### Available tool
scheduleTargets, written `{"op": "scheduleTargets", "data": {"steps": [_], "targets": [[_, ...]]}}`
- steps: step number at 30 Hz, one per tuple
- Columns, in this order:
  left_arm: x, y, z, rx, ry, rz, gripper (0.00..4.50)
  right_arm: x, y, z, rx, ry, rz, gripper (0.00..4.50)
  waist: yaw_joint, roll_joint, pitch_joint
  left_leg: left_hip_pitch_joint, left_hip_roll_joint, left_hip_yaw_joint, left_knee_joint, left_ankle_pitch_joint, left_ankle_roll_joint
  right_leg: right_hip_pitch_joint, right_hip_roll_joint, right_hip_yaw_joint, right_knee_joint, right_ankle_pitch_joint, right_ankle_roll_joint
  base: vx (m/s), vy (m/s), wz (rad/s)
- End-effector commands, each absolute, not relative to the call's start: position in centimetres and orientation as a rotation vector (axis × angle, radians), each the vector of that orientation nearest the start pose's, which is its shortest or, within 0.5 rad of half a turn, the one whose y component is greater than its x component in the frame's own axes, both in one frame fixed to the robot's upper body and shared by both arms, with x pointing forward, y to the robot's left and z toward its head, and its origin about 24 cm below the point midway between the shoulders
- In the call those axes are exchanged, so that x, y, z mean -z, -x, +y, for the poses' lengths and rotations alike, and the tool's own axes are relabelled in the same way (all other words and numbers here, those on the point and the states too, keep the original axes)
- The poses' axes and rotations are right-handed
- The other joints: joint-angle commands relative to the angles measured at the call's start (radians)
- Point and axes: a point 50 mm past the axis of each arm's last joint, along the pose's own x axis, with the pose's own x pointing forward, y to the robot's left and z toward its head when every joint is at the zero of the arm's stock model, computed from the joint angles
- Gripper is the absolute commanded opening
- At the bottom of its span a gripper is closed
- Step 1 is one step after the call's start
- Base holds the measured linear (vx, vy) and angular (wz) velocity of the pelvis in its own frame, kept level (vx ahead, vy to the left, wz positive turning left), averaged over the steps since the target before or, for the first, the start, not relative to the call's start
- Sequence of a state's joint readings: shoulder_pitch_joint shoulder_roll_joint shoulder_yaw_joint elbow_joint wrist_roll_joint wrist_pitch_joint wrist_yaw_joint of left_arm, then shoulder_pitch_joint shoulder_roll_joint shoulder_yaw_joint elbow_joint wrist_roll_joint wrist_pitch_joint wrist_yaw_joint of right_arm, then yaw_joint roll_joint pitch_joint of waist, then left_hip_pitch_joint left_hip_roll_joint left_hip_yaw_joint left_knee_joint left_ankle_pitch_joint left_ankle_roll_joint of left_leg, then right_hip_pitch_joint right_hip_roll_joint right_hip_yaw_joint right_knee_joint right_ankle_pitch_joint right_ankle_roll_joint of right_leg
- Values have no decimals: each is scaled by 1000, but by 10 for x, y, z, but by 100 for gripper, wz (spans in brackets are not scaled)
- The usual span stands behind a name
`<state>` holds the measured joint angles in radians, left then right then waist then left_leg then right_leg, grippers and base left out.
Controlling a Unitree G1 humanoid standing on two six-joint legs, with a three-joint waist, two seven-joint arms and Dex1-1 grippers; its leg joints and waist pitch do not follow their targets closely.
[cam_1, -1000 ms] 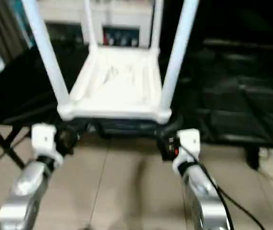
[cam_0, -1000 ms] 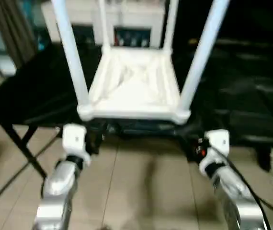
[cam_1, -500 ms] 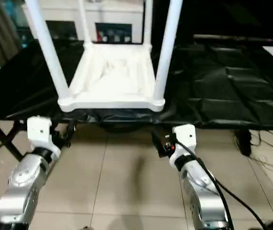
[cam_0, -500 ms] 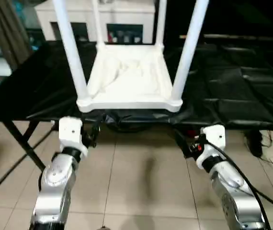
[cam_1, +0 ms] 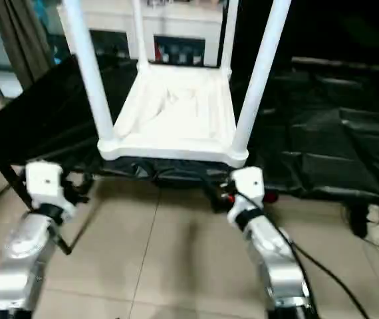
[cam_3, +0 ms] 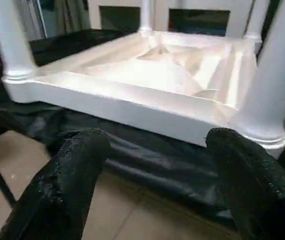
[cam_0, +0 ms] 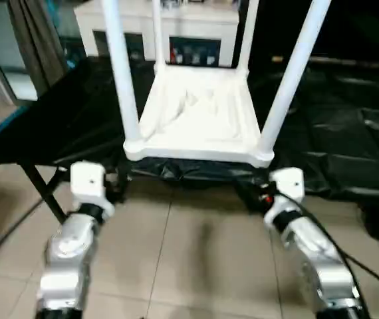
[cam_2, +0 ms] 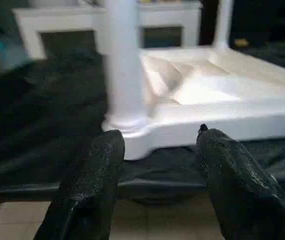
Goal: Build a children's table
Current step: Rotate leg to tighten
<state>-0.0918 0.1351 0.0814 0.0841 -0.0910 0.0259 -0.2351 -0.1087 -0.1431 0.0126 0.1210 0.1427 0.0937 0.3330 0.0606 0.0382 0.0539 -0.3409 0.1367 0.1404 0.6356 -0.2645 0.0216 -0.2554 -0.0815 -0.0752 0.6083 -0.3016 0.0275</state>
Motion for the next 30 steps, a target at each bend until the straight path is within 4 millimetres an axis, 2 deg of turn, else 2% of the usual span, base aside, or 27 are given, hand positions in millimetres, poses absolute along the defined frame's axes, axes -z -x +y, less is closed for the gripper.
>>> {"op": "scheduleTargets", "data": {"steps": [1,2,3,4,5,6,7,8,9,10,11,12,13,14,15,16,17,18,19,21,22,23,24,26,28,29,30], "targets": [[-50,-270,186,149,-41,14,268,-35,-272,-151,-370,-15,95,357,28,6,-78,-53,46,-20,-68,101,132,62,-54,38,-104,-143,-176,243,-2,5],[-50,-270,187,147,-40,15,268,-35,-273,-151,-372,-11,98,357,2,42,-96,91,100,-30,-92,116,75,-34,14,38,-34,-80,-139,243,-2,5],[-50,-269,187,145,-39,17,268,-34,-273,-150,-373,-10,101,357,-30,29,-77,162,168,-86,-114,75,64,-120,24,20,26,-85,-106,280,-1,-21],[-49,-269,187,142,-38,20,268,-34,-273,-150,-375,-9,106,357,-33,24,-96,225,229,-115,-101,197,73,-192,-9,17,96,-89,-2,241,-49,-62],[-49,-268,188,136,-39,24,268,-33,-273,-150,-379,-7,107,357,-32,-10,-86,167,210,-157,-120,321,248,-196,-30,19,137,-18,84,241,-49,-62],[-47,-267,190,122,-40,33,268,-33,-273,-149,-386,-6,109,357,-34,-12,-79,156,155,-128,-103,309,388,-218,-48,46,97,45,58,185,-101,-51],[-43,-265,194,94,-42,54,268,-33,-273,-149,-402,0,109,357,-25,-56,-74,86,23,-37,-43,157,306,-143,-70,87,-10,179,-25,134,-77,-13],[-41,-265,196,83,-50,67,268,-33,-272,-149,-408,4,108,357,-13,-102,-90,11,-59,-3,-4,67,259,-42,-71,139,-27,214,-15,134,-77,-13],[-41,-265,196,83,-51,68,268,-33,-272,-149,-409,4,108,357,16,-93,-84,-45,-75,-11,69,-44,214,15,-163,219,-55,287,-106,152,-4,14],[-39,-264,198,69,-51,74,268,-34,-272,-149,-425,8,102,357,22,-84,-84,-86,-31,-62,86,93,32,34,-160,190,7,894,-253,166,-4,9],[-39,-264,199,61,-50,78,268,-34,-272,-149,-439,6,101,357,19,-85,-88,-95,-24,-65,61,164,0,39,-138,166,36,1140,-248,166,-4,9],[-38,-264,202,47,-56,88,268,-34,-272,-149,-455,7,101,357,18,-56,-88,-96,-4,-68,-9,328,-21,10,-84,102,67,1337,-204,0,0,0],[-37,-265,204,32,-55,98,268,-34,-271,-149,-473,4,104,357,16,-11,-95,-68,25,-73,-40,523,22,-33,-19,54,83,1203,-130,-110,-19,-14],[-36,-265,206,15,-55,115,287,-34,-271,-148,-494,1,107,357,5,6,-92,-56,54,-92,-28,601,32,-54,-2,42,89,1029,-117,-110,-19,-14],[-37,-265,210,-7,-34,116,297,-35,-270,-145,-542,-5,110,357,-2,7,-94,-5,112,-127,-25,678,65,-98,-20,46,74,631,-117,0,0,0],[-37,-264,210,-12,-26,111,303,-35,-269,-144,-554,-11,113,357,-3,-5,-90,-4,116,-123,-28,623,98,-96,-50,70,36,444,-148,0,0,0],[-39,-263,211,-17,-14,106,303,-35,-269,-143,-572,-26,115,357,-3,-5,-90,-4,116,-123,-28,623,98,-96,-50,70,36,444,-148,0,0,0],[-39,-263,211,-19,-10,105,303,-35,-268,-142,-582,-38,117,375,13,-19,-70,-47,75,-68,-48,271,67,-63,-75,81,-10,340,-231,-53,34,-3],[-40,-262,210,-14,-4,98,309,-36,-268,-141,-605,-46,110,386,24,-22,-63,-39,80,-56,-67,51,30,-59,-82,86,-26,225,-259,-79,23,4],[-41,-261,209,-6,-1,95,343,-38,-268,-137,-655,-59,95,405,31,-21,-53,-25,92,-43,-92,-149,-6,-66,-76,87,-42,47,-269,-79,16,5],[-41,-261,209,-5,-1,96,343,-38,-268,-136,-663,-60,93,405,30,-22,-49,-22,95,-37,-99,-191,-15,-69,-74,87,-47,-10,-266,-75,10,5],[-41,-261,208,-4,-1,97,346,-39,-269,-135,-676,-60,90,418,29,-19,-41,-15,99,-33,-112,-266,-38,-76,-73,86,-57,-126,-254,-75,10,5],[-41,-262,209,-5,-5,100,352,-39,-269,-135,-677,-55,87,430,30,-6,-37,-6,102,-32,-119,-335,-73,-83,-76,86,-67,-224,-234,-73,18,3],[-43,-268,209,-3,-12,101,379,-42,-271,-132,-694,-54,75,441,30,-11,-37,-7,99,-33,-125,-360,-100,-83,-78,90,-74,-275,-199,-65,22,-1],[-49,-281,209,3,4,78,398,-44,-271,-128,-729,-77,72,450,34,-12,-41,-4,97,-30,-122,-323,-97,-89,-78,95,-74,-234,-190,-27,7,1],[-50,-284,208,10,6,75,408,-44,-270,-128,-739,-84,74,450,37,-17,-43,-8,98,-29,-122,-289,-89,-86,-80,96,-72,-194,-193,0,0,0],[-52,-289,207,22,-12,67,408,-45,-270,-127,-752,-86,77,450,41,-15,-46,-17,97,-30,-123,-238,-77,-80,-78,93,-64,-141,-193,0,0,0]]}}
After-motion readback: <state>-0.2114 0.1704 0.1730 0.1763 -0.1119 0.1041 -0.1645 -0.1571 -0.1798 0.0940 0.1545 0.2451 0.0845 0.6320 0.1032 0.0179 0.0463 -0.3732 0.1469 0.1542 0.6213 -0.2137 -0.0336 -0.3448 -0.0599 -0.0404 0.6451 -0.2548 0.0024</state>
